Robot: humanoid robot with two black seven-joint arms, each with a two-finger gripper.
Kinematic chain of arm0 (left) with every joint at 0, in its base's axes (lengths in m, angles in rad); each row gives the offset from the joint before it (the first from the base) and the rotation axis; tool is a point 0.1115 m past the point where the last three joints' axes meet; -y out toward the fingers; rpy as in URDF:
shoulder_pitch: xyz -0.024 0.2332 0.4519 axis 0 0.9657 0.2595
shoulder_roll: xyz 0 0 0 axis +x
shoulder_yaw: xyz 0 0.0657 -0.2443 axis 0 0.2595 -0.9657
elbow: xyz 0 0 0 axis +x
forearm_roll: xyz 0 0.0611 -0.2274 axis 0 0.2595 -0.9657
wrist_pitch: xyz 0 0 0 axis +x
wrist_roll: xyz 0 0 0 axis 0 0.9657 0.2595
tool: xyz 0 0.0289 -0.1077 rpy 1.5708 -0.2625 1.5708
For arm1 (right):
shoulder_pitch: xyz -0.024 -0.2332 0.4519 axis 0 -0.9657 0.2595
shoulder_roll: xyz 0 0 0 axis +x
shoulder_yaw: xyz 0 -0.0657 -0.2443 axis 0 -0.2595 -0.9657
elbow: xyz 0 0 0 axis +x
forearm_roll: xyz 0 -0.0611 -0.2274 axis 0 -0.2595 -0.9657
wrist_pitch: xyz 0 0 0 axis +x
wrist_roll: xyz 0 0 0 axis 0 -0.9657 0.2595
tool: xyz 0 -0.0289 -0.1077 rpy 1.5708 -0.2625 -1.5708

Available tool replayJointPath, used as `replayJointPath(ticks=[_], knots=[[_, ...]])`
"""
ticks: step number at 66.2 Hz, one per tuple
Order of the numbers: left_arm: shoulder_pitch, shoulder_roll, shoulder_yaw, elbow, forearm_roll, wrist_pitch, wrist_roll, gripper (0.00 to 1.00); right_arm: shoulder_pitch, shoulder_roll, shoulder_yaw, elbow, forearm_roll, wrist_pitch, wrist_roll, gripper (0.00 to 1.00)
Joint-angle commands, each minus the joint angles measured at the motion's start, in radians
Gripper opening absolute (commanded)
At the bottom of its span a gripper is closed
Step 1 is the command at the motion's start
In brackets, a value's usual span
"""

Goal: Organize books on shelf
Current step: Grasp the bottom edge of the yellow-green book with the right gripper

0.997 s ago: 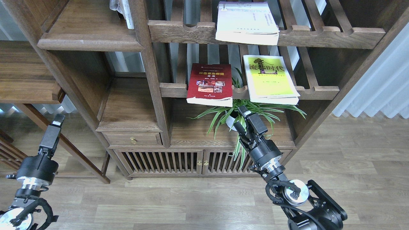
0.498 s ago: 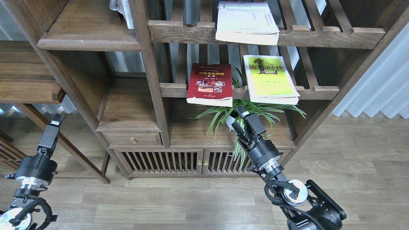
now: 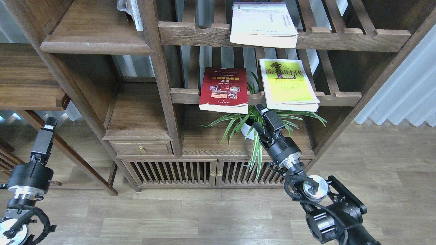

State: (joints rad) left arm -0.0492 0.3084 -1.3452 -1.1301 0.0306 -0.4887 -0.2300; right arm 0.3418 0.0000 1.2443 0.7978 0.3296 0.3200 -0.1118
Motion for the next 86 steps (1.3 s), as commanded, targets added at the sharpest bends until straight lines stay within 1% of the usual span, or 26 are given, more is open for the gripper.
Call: replayJointPath(ticks=[1, 11, 20, 21, 35, 49, 55, 65, 66, 67, 72, 78, 86], knots=[[0.0, 0.005, -0.012, 0.001, 0.0, 0.0, 0.0, 1.0, 0.011, 0.0, 0.014, -0.009, 0.037, -0.039, 0.0, 1.0], [0.0, 0.006, -0.012, 0.0, 0.0, 0.0, 0.0, 1.0, 0.01, 0.0, 0.02, -0.02, 0.062, -0.044, 0.001, 1.0], [0.0, 0.006, -0.012, 0.0, 0.0, 0.0, 0.0, 1.0, 0.011, 0.0, 0.058, -0.04, 0.065, -0.048, 0.015, 1.0], [0.0, 0.006, -0.012, 0.0, 0.0, 0.0, 0.0, 1.0, 0.013, 0.0, 0.082, -0.046, 0.066, -0.07, 0.018, 1.0], [0.0, 0.006, -0.012, 0.0, 0.0, 0.0, 0.0, 1.0, 0.028, 0.0, 0.147, -0.046, 0.089, -0.14, 0.041, 0.99], [0.0, 0.006, -0.012, 0.0, 0.0, 0.0, 0.001, 1.0, 0.042, 0.0, 0.149, -0.046, 0.121, -0.153, 0.041, 0.99], [0.0, 0.006, -0.012, 0.0, 0.0, 0.0, 0.001, 1.0, 0.048, 0.0, 0.149, -0.048, 0.123, -0.156, 0.041, 0.97], [0.0, 0.006, -0.017, 0.0, 0.0, 0.0, 0.001, 1.0, 0.049, 0.0, 0.149, -0.048, 0.127, -0.157, 0.041, 0.87], [0.0, 0.006, -0.02, 0.0, 0.0, 0.0, 0.001, 1.0, 0.049, 0.0, 0.149, -0.048, 0.129, -0.157, 0.041, 0.85], [0.0, 0.006, -0.022, 0.0, 0.0, 0.0, 0.001, 1.0, 0.049, 0.0, 0.15, -0.049, 0.131, -0.157, 0.043, 0.79], [0.0, 0.008, -0.028, 0.0, 0.0, 0.0, 0.001, 1.0, 0.049, 0.0, 0.15, -0.052, 0.131, -0.157, 0.043, 0.72], [0.0, 0.017, -0.037, -0.002, -0.001, 0.0, 0.001, 1.0, 0.049, 0.0, 0.152, -0.057, 0.132, -0.157, 0.044, 0.67], [0.002, 0.024, -0.048, -0.002, -0.001, 0.0, 0.0, 1.0, 0.049, 0.0, 0.158, -0.077, 0.132, -0.157, 0.044, 0.63]])
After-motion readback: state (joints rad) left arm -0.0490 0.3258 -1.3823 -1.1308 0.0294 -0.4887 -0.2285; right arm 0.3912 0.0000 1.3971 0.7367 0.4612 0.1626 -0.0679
